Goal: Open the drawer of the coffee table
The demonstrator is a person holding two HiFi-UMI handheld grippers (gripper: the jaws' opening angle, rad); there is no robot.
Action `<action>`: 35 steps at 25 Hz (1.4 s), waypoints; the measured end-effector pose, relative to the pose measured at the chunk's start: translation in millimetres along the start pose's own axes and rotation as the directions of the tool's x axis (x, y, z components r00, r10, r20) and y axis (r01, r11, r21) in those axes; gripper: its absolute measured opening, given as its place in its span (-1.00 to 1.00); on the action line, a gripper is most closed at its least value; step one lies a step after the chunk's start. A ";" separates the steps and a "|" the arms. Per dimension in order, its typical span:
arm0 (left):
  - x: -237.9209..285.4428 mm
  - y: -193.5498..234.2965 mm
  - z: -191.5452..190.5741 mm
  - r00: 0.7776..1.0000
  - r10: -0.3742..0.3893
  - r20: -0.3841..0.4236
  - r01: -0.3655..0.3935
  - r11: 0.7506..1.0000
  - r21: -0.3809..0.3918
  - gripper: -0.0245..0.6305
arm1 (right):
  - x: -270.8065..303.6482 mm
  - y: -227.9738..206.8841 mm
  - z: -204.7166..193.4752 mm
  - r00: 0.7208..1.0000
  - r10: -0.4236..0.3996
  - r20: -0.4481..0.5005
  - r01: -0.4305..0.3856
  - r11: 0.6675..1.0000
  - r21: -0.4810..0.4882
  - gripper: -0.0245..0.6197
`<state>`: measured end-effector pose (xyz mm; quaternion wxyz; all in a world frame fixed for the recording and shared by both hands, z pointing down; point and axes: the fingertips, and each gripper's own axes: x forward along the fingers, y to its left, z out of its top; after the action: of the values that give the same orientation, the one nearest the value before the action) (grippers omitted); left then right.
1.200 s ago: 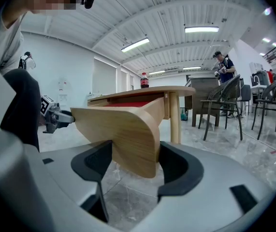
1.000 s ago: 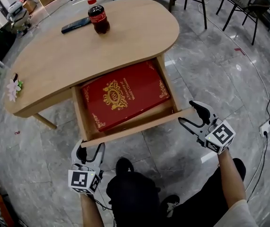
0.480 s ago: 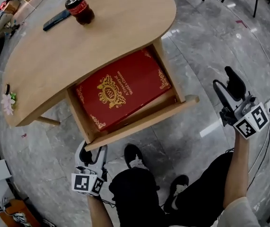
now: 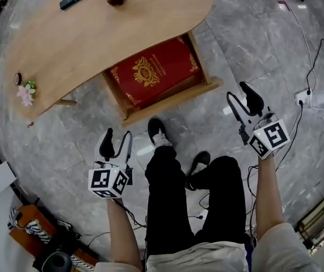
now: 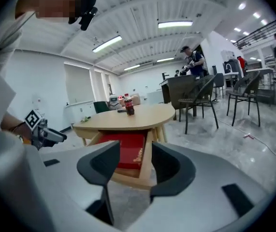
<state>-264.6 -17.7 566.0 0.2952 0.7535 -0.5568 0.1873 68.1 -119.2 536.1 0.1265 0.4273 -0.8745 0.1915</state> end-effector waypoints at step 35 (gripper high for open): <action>-246.7 -231.1 194.5 0.997 0.019 -0.075 -0.005 0.983 0.181 -0.38 | -198.6 241.9 209.4 0.976 -0.006 -0.219 0.010 1.000 0.015 -0.41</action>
<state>-130.5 82.4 213.8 0.2455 0.7661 -0.5303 0.2676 -16.8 62.7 217.4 0.2195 0.4081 -0.8519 0.2439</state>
